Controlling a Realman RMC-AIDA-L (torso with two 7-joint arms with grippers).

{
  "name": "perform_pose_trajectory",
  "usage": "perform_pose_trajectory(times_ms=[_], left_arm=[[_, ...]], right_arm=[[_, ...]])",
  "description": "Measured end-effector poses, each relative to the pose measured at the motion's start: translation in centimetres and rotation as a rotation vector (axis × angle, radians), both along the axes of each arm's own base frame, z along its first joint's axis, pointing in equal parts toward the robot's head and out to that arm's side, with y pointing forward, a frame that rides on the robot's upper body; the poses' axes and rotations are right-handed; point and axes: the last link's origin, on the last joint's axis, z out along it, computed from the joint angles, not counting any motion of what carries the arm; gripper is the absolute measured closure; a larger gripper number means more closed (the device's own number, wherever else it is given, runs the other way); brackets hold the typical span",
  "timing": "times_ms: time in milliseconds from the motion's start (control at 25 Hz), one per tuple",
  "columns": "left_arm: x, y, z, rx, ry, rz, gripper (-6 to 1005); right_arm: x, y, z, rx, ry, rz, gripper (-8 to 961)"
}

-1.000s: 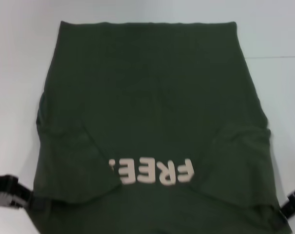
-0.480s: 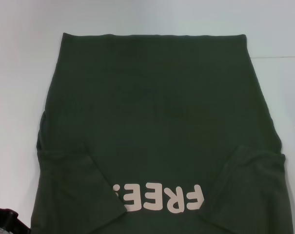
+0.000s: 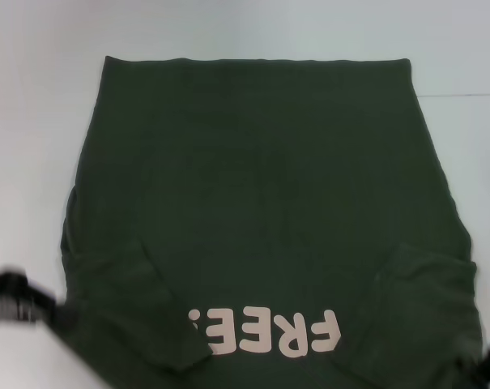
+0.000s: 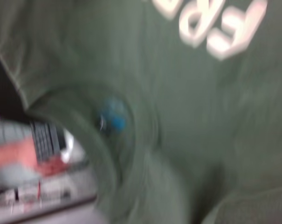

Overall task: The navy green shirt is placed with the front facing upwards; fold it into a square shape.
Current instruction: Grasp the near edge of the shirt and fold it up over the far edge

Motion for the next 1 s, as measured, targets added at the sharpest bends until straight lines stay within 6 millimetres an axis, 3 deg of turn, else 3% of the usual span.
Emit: perform_pose_trajectory(times_ms=[200,360,520,680,1000], left_arm=[[0.2,1.6,2.7,0.262,-0.176,0.029,947],[-0.5,2.4,3.3,0.413,-0.255,0.074,947],[-1.7,3.2,2.9,0.55,-0.276,0.124,947],[-2.5,3.8,2.1,0.658,-0.305,0.147,947],[-3.1,5.2,-1.5,0.799,-0.322,0.171,948]], right_arm=[[0.2,2.3,3.0,0.245,0.138,-0.057,906],[0.9,3.8,4.9,0.456,0.221,-0.126,905],[1.7,5.1,5.8,0.644,0.302,-0.191,904],[2.3,6.8,5.3,0.804,0.355,-0.239,904],[3.7,9.0,4.3,1.078,0.373,-0.272,903]])
